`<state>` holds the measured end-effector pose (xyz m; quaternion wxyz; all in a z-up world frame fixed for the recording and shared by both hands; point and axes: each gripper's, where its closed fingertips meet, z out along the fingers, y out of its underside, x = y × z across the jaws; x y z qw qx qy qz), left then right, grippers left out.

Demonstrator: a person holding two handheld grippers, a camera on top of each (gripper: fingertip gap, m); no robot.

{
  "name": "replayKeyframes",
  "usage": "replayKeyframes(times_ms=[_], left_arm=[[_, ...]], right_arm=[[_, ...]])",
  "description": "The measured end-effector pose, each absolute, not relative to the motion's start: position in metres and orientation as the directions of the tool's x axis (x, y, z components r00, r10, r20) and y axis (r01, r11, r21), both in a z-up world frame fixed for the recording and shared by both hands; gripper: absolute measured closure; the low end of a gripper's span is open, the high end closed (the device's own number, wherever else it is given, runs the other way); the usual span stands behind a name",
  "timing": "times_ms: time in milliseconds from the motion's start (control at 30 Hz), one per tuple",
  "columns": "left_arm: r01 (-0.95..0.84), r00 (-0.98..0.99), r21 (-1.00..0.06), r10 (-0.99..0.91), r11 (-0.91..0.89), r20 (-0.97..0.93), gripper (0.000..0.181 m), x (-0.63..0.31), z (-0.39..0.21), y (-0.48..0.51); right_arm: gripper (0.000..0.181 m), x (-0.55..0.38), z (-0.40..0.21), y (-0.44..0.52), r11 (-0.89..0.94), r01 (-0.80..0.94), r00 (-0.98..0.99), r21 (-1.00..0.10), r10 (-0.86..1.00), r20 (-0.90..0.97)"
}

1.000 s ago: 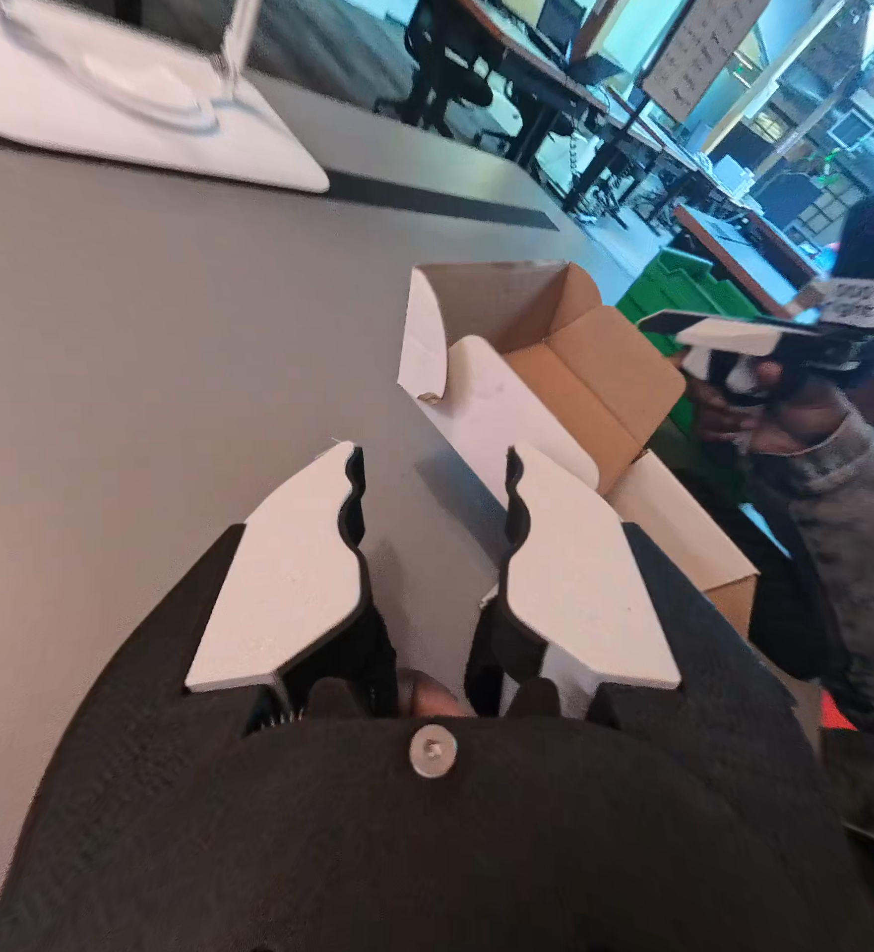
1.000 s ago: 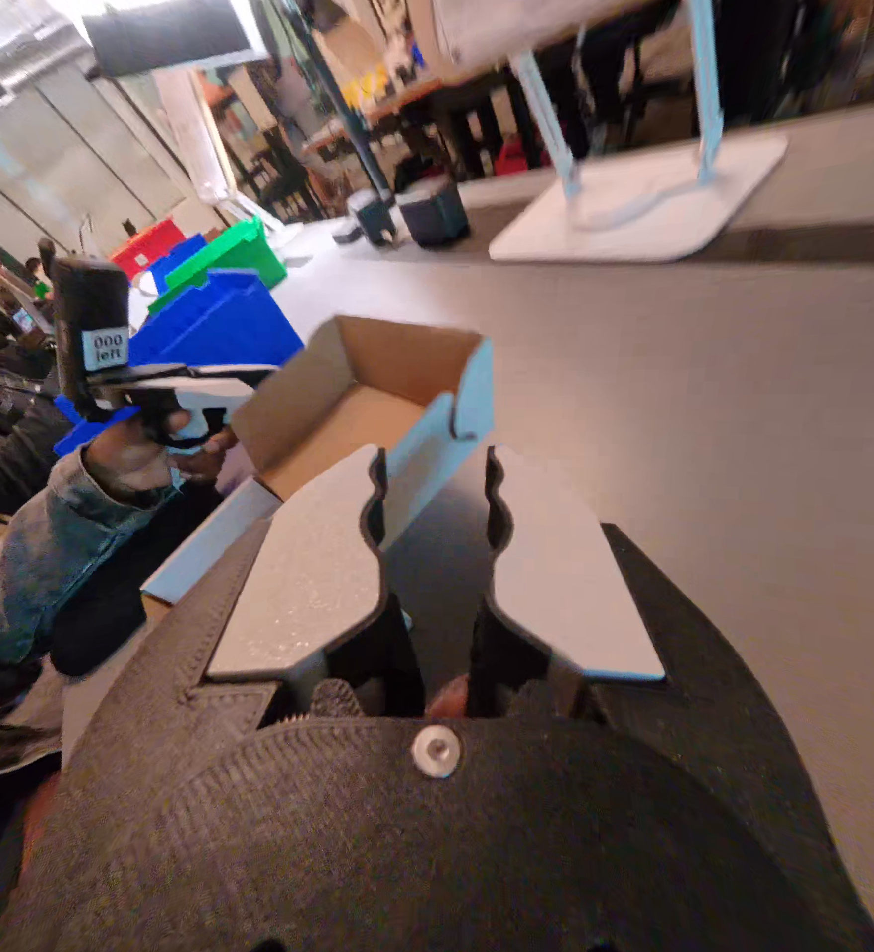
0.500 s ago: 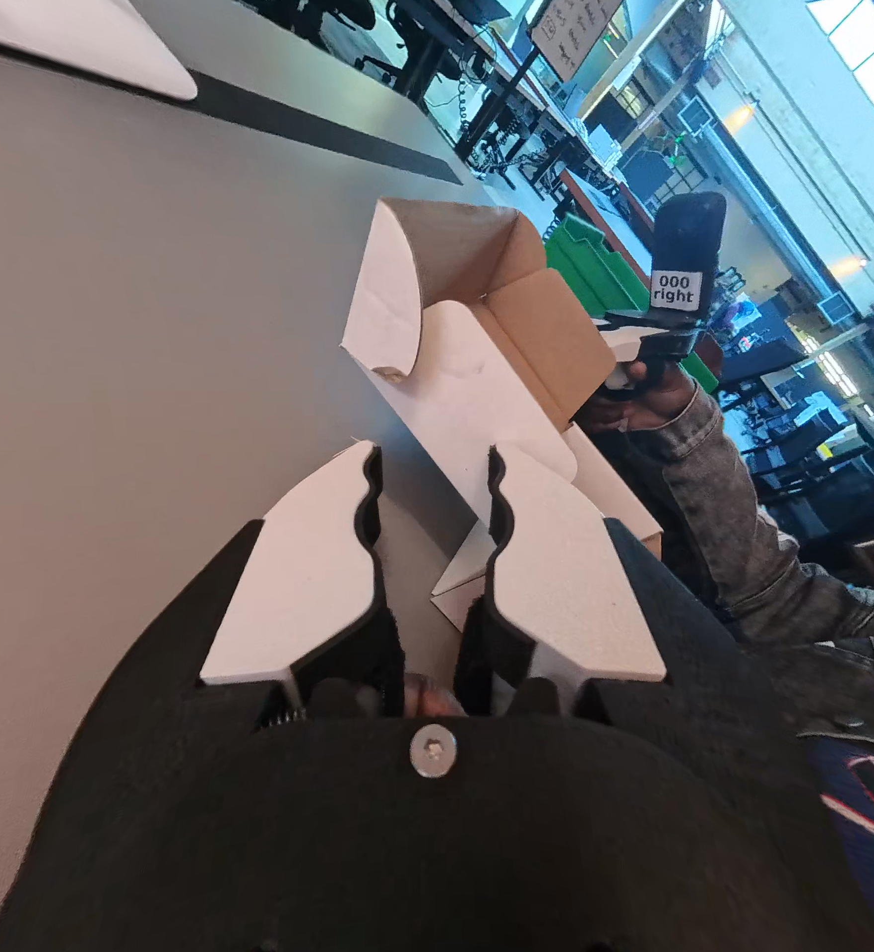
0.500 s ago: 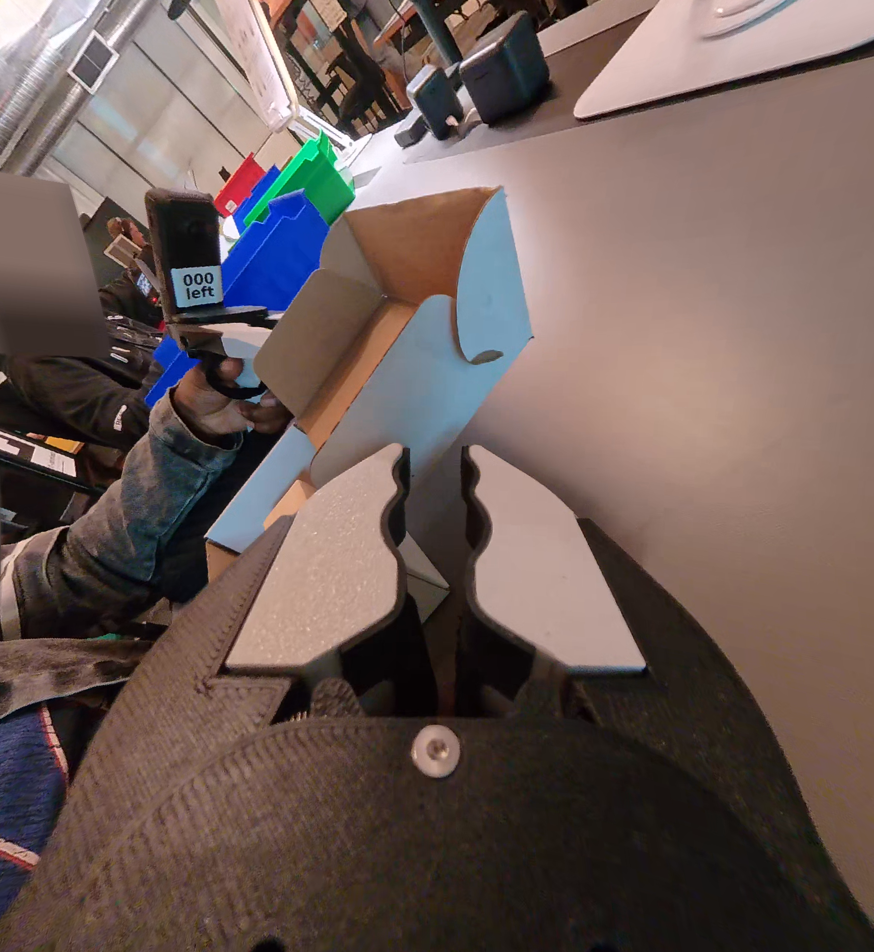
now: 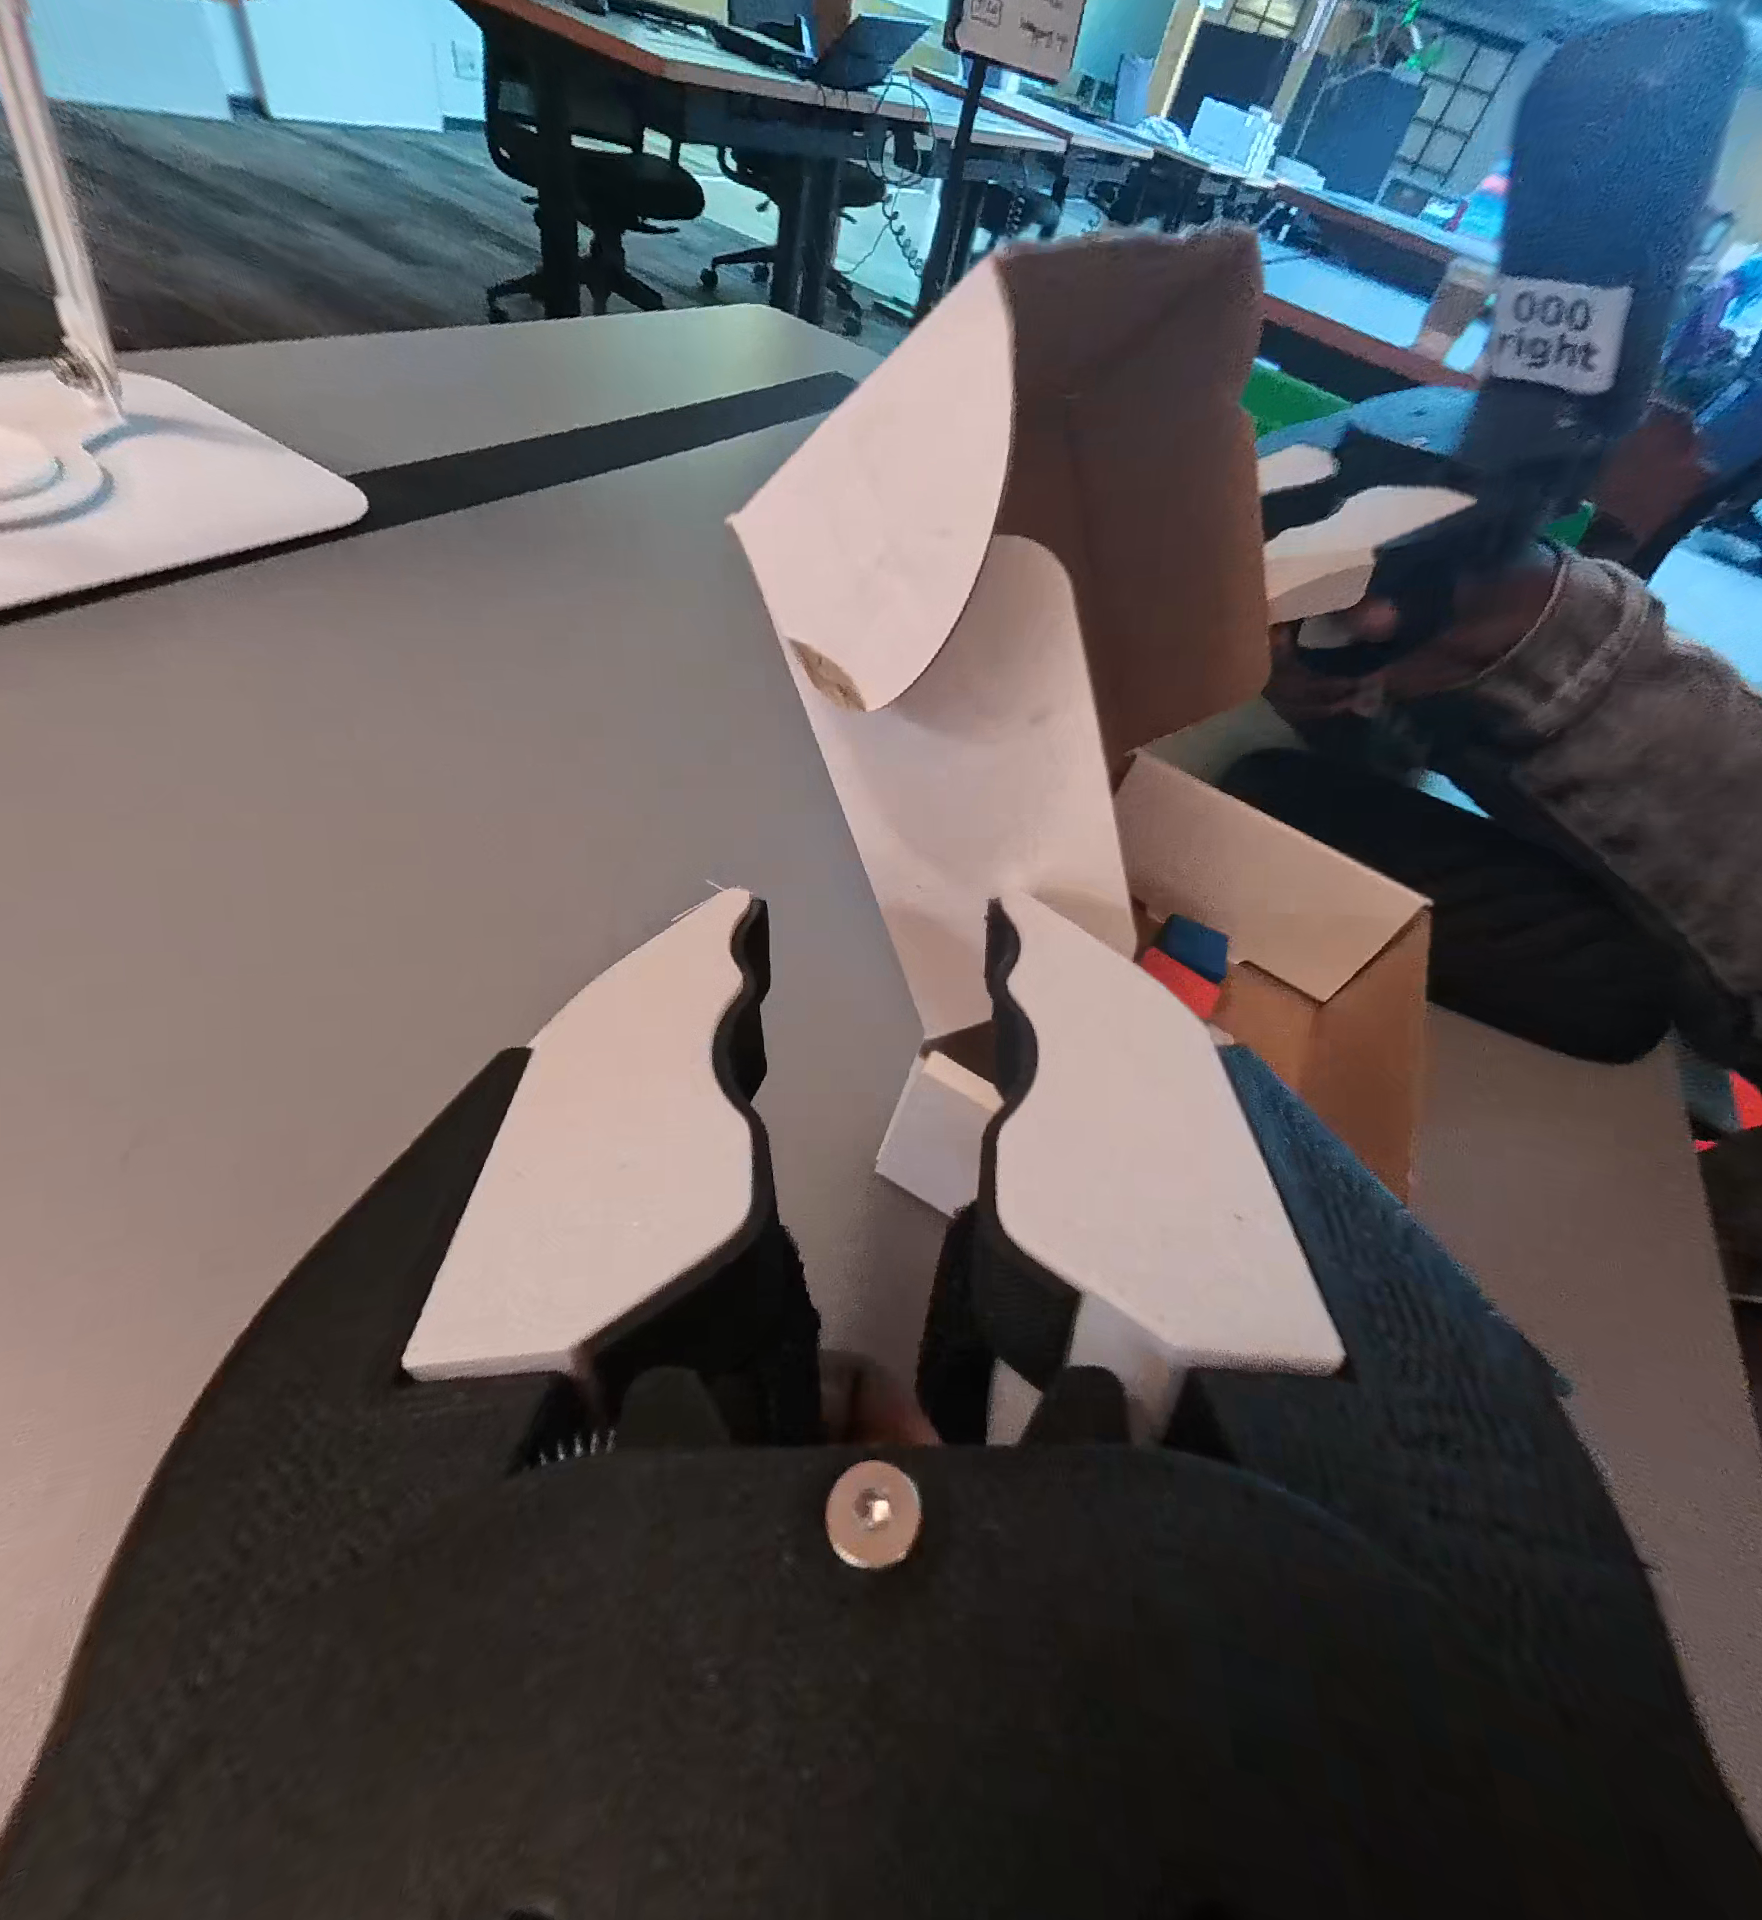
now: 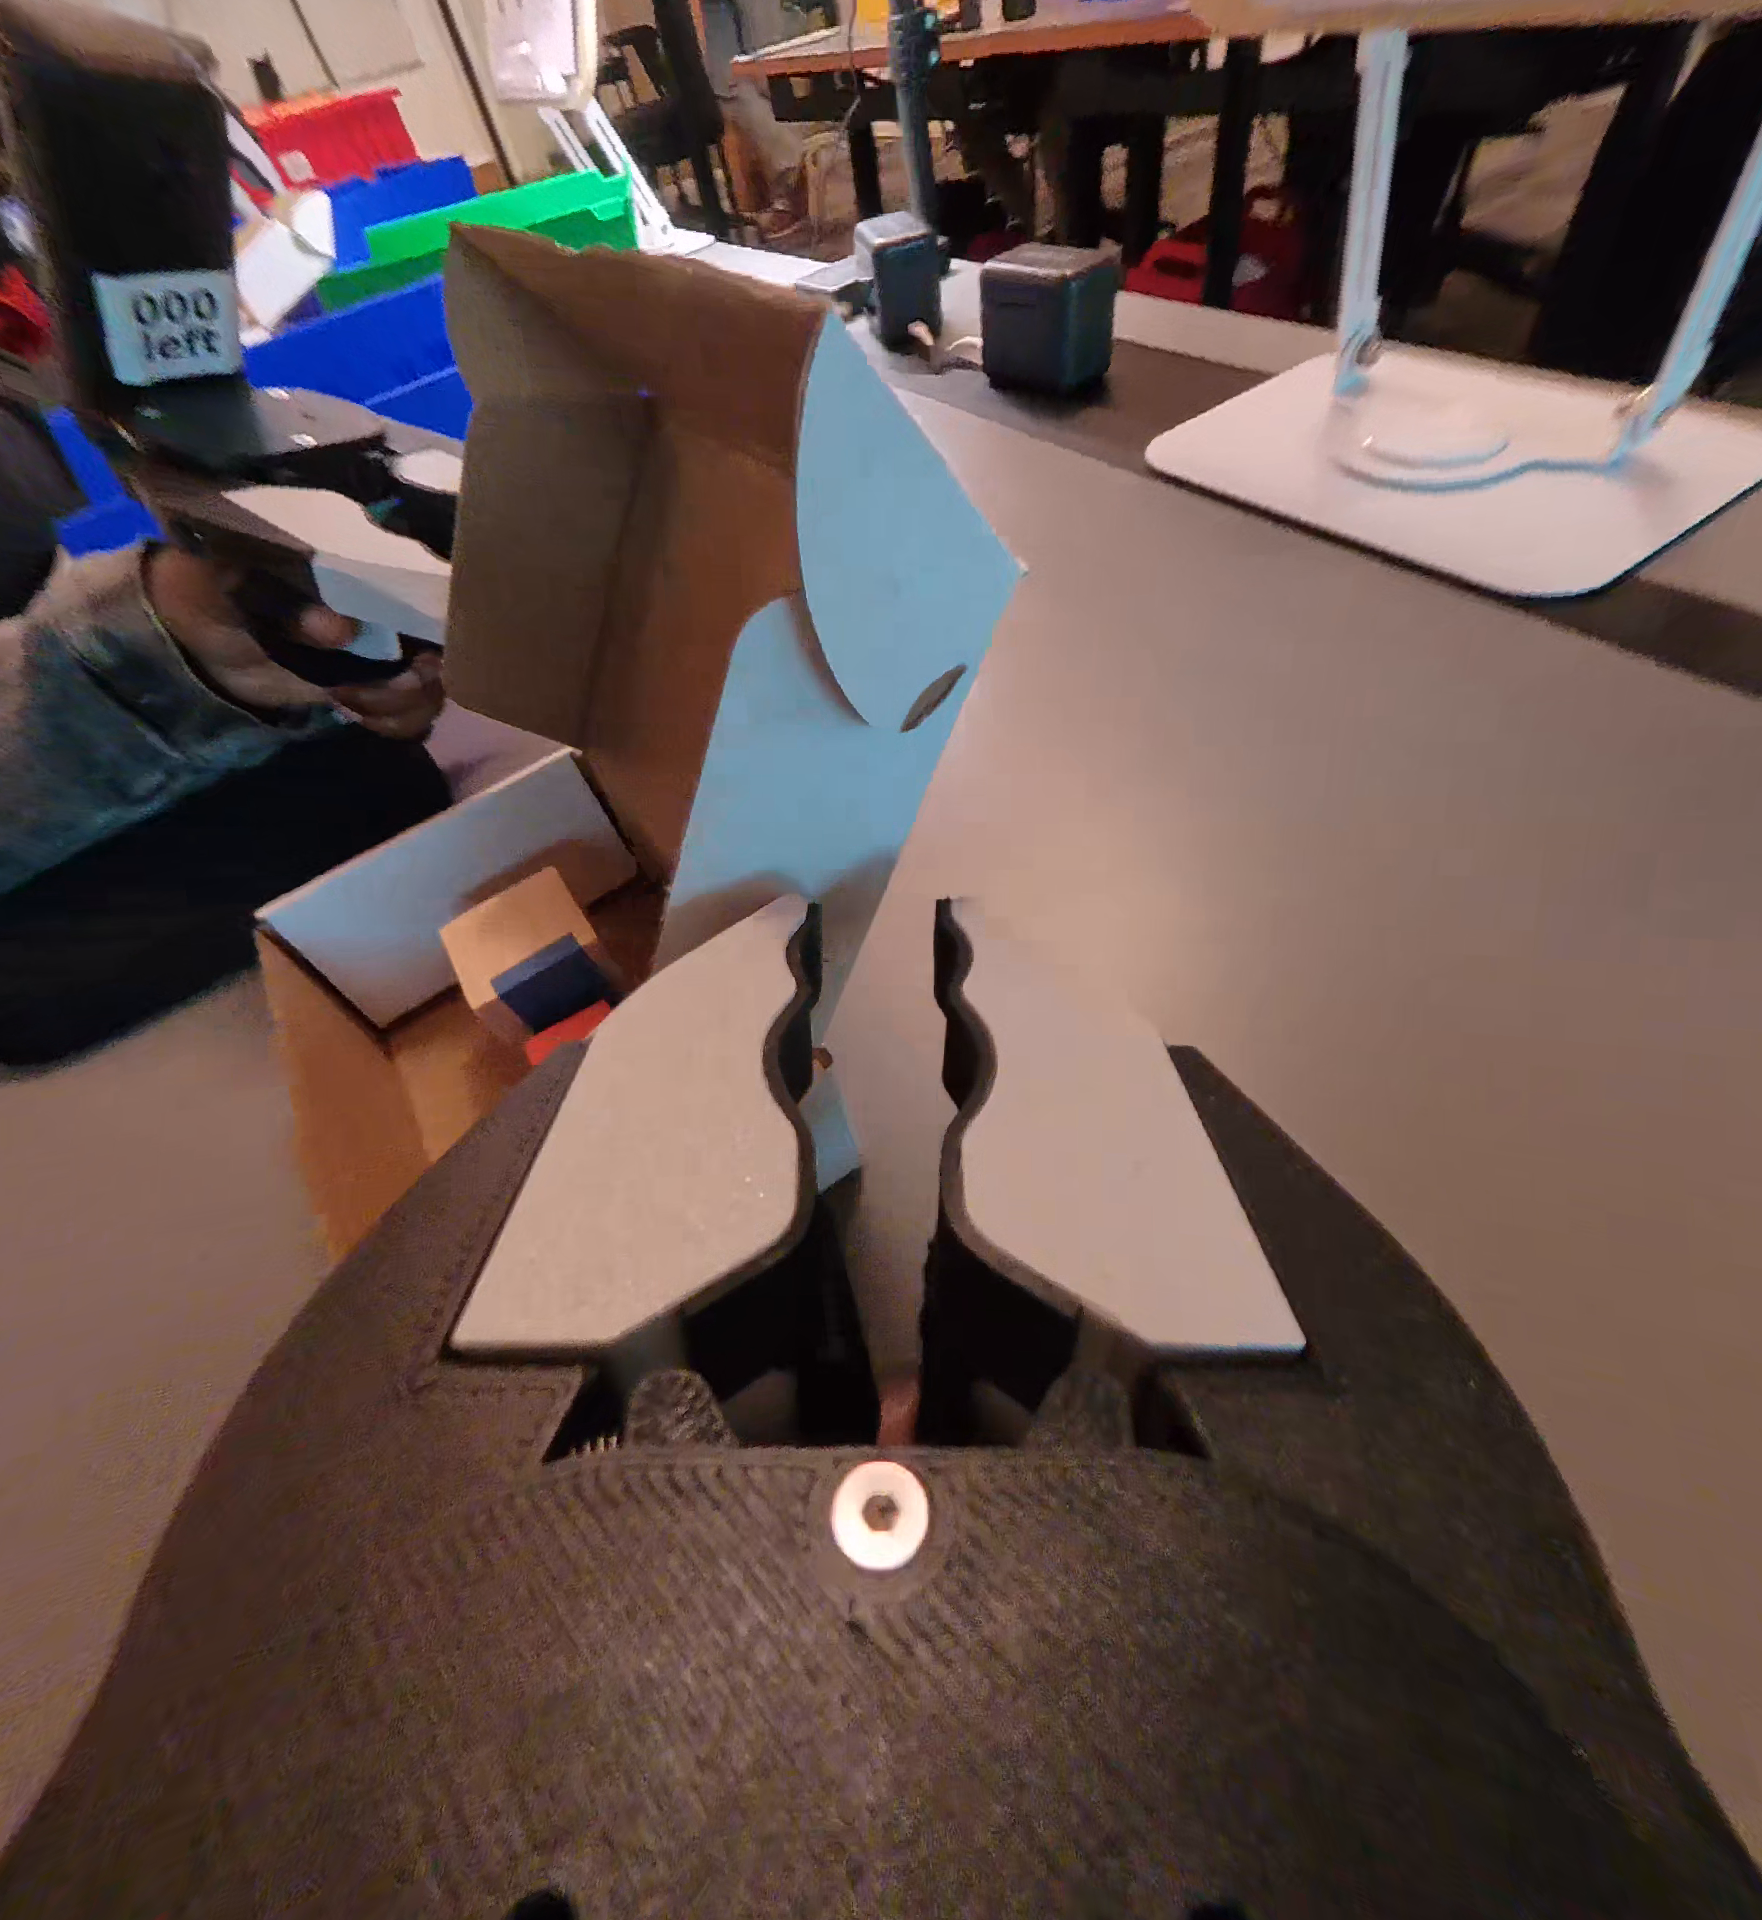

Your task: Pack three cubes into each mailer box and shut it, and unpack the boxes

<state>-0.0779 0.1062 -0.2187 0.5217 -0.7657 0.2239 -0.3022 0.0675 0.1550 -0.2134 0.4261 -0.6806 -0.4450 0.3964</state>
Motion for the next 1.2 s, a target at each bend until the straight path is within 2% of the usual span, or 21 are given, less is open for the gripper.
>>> replayKeyframes(times_ms=[200,467,667,800,900,967,1067,1200], left_arm=[[-0.099,0.742,-0.947,-0.656,-0.307,0.135,0.142,-0.075,-0.22,0.095],[-0.242,0.744,-0.935,-0.668,-0.258,-0.008,0.142,-0.068,-0.23,0.078],[-0.393,0.725,-0.888,-0.674,-0.237,-0.141,0.14,-0.064,-0.245,0.071],[-0.464,0.707,-0.866,-0.667,-0.189,-0.233,0.138,-0.071,-0.245,0.058],[-0.55,0.681,-0.831,-0.623,-0.086,-0.385,0.126,-0.086,-0.241,0.038],[-0.559,0.66,-0.828,-0.582,0.044,-0.476,0.116,-0.086,-0.227,0.024],[-0.544,0.614,-0.808,-0.549,0.227,-0.568,0.111,-0.064,-0.209,0.004],[-0.676,0.507,-0.654,-0.431,0.339,-0.747,0.109,-0.041,-0.201,0.006]], right_arm=[[0.161,0.072,-0.211,0.144,-0.081,0.322,0.36,-0.943,0.932,0.043],[0.16,0.078,-0.219,0.129,-0.018,0.363,0.389,-0.932,0.911,0.134],[0.161,0.082,-0.235,0.123,0.057,0.478,0.391,-0.877,0.88,0.271],[0.141,0.094,-0.243,0.116,0.122,0.577,0.33,-0.808,0.87,0.367],[0.126,0.111,-0.241,0.101,0.271,0.612,0.228,-0.743,0.839,0.494],[0.121,0.117,-0.226,0.088,0.434,0.554,0.186,-0.71,0.767,0.614],[0.129,0.114,-0.188,0.067,0.633,0.392,0.271,-0.667,0.613,0.742],[0.13,0.097,-0.194,0.055,0.714,0.422,0.169,-0.558,0.544,0.822]])
